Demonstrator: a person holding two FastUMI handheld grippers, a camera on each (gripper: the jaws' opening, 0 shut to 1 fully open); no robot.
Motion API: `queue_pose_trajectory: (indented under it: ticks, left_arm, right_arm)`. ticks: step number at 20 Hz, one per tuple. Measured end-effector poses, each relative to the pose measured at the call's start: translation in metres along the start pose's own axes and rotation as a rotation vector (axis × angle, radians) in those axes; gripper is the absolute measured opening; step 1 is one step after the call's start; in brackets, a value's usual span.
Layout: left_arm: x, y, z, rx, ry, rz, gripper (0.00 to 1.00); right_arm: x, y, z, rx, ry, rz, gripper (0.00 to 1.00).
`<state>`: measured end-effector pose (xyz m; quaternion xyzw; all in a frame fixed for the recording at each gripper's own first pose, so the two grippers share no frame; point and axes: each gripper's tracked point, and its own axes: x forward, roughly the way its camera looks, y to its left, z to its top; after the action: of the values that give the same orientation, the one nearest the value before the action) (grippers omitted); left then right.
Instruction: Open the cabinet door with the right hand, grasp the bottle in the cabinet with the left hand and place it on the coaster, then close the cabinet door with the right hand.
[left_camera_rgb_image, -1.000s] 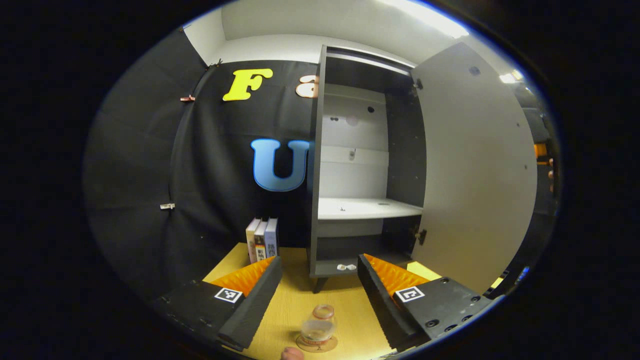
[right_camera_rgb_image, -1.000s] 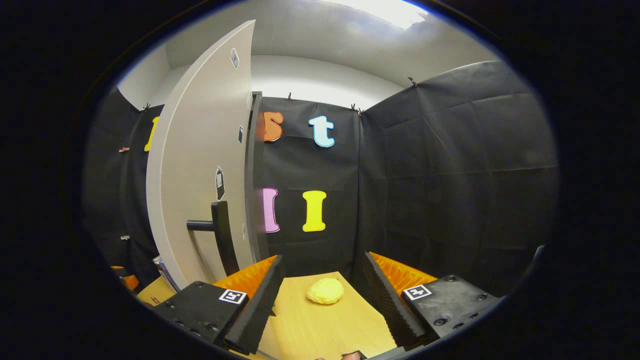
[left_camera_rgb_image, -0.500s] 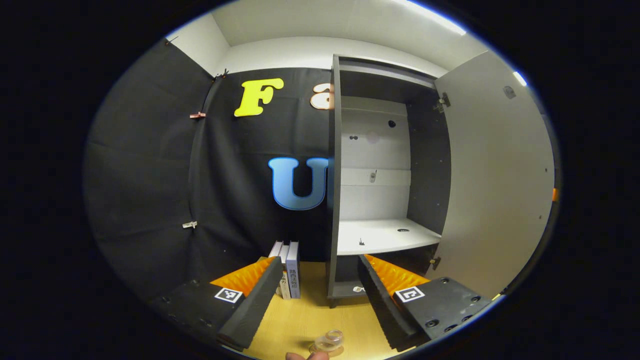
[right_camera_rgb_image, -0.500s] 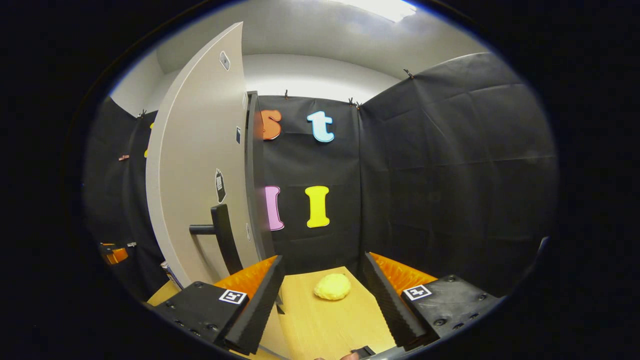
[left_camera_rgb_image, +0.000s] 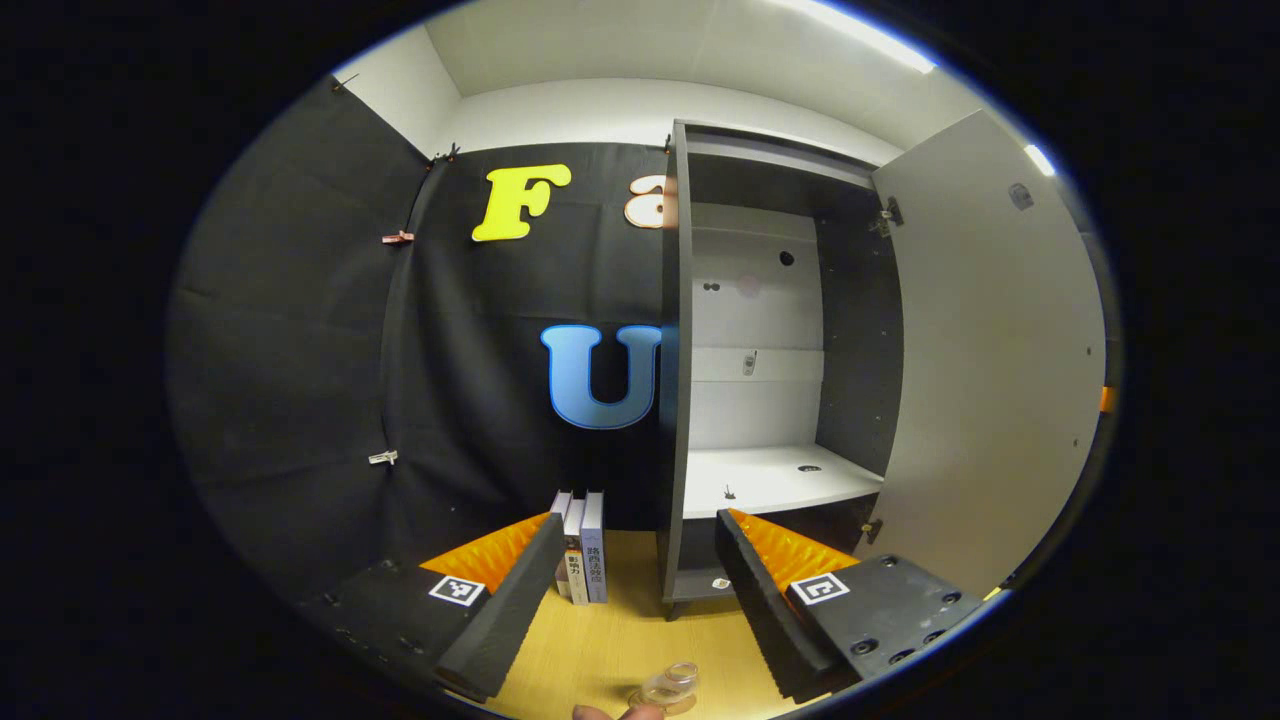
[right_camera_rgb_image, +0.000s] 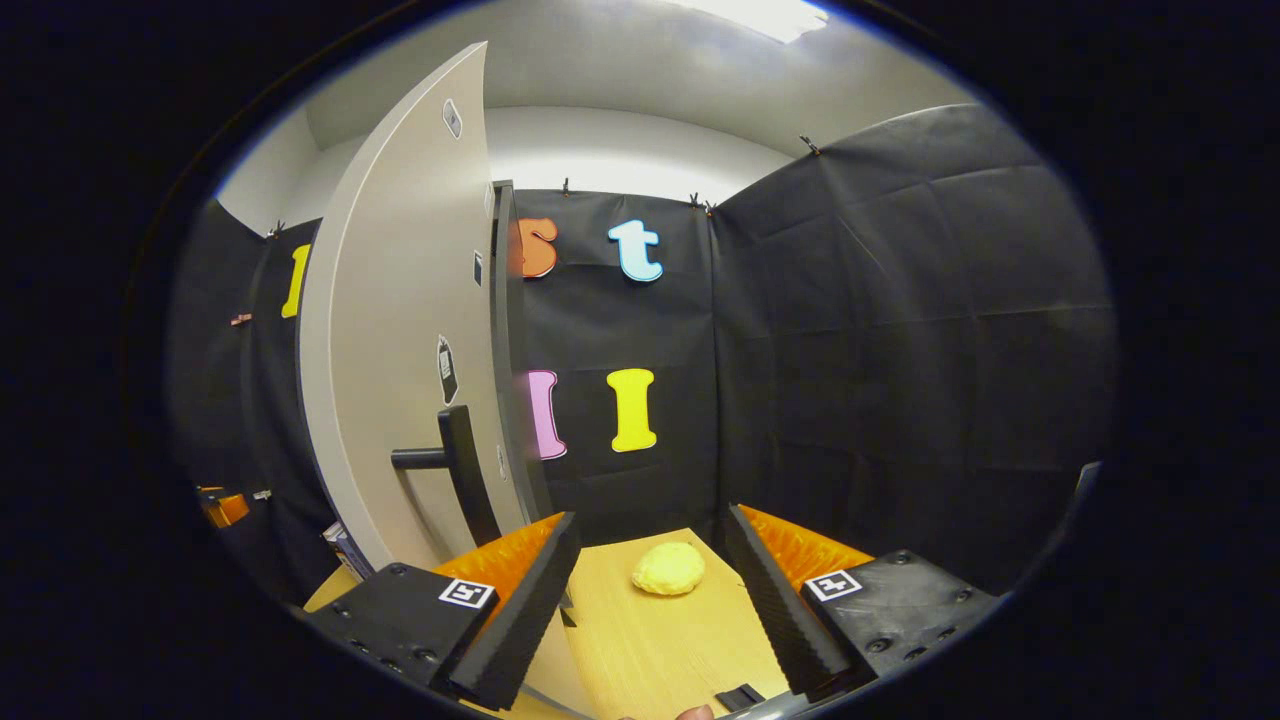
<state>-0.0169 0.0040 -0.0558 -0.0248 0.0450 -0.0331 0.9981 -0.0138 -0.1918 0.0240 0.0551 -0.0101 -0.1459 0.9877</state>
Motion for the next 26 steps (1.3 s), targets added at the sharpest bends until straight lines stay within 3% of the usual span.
queue_pose_trajectory:
  ticks: [7,26]
  left_arm:
    - [0.002,0.006,0.000,0.018,-0.003,0.001,0.95]
    - [0.000,0.016,0.005,0.026,-0.010,0.022,0.95]
  right_arm:
    - [-0.015,0.041,-0.009,0.034,0.031,0.048,0.97]
    - [-0.021,0.235,-0.047,0.116,0.115,0.371,0.98]
